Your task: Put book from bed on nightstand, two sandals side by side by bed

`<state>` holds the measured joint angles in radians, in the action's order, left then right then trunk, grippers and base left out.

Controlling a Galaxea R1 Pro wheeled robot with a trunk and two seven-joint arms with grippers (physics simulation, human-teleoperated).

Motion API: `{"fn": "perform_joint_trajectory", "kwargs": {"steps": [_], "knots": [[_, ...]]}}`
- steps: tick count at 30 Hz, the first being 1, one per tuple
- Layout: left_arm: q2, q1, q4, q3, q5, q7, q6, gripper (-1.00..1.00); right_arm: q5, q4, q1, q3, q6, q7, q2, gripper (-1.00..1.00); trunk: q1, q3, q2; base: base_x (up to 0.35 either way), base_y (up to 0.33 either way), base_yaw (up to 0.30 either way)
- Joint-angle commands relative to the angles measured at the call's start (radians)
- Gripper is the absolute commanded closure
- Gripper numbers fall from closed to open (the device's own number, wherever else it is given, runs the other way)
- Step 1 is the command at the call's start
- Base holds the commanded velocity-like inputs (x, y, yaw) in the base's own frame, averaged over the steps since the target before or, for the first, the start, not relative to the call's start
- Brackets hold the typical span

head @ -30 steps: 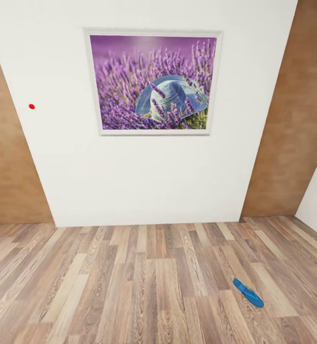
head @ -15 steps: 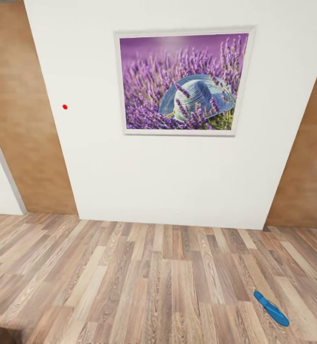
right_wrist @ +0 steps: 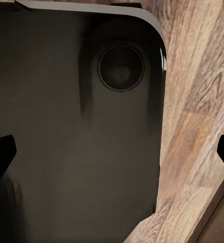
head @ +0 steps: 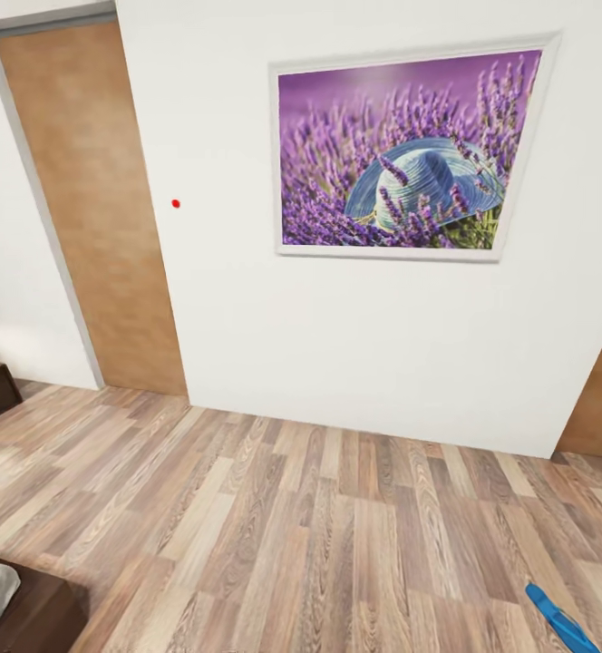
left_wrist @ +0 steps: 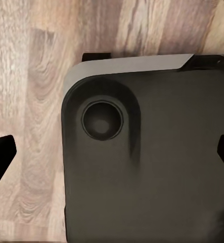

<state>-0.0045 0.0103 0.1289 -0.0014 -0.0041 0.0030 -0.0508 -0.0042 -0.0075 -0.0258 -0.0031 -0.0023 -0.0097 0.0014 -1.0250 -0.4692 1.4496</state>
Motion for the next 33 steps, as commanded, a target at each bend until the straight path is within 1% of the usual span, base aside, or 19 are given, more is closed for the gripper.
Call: {"fn": "perform_joint_trajectory", "kwargs": {"steps": [1, 10, 13, 20, 33], "knots": [[0.0, 0.0, 0.002, 0.0, 0.0, 0.0, -0.001, -1.0, 0.0, 0.0, 0.0, -0.001, 0.0, -0.001, 0.0, -1.0, 0.0, -0.001, 0.0, 0.056, -0.138, 0.282], [-0.001, 0.0, 0.002, 0.0, -0.001, 0.0, -0.001, -1.0, 0.0, 0.0, 0.0, -0.001, 0.001, -0.001, 0.0, -1.0, 0.0, -0.001, 0.0, 0.101, -0.226, 0.282], [0.0, 0.0, 0.002, 0.0, -0.001, 0.0, -0.001, -1.0, 0.0, 0.0, 0.0, 0.0, -0.001, 0.0, 0.0, -1.0, 0.0, -0.001, 0.0, 0.072, -0.133, 0.186], [0.0, 0.0, 0.002, 0.0, 0.002, 0.0, -0.001, -1.0, 0.0, -0.001, 0.0, 0.0, -0.004, 0.001, 0.0, -1.0, 0.0, -0.001, 0.0, 0.02, -0.038, 0.053], [0.0, 0.0, 0.002, 0.0, 0.004, 0.0, -0.001, -1.0, 0.002, -0.003, 0.0, 0.0, -0.02, 0.004, 0.0, -1.0, 0.0, -0.001, 0.0, 0.001, -0.002, 0.003]]}}
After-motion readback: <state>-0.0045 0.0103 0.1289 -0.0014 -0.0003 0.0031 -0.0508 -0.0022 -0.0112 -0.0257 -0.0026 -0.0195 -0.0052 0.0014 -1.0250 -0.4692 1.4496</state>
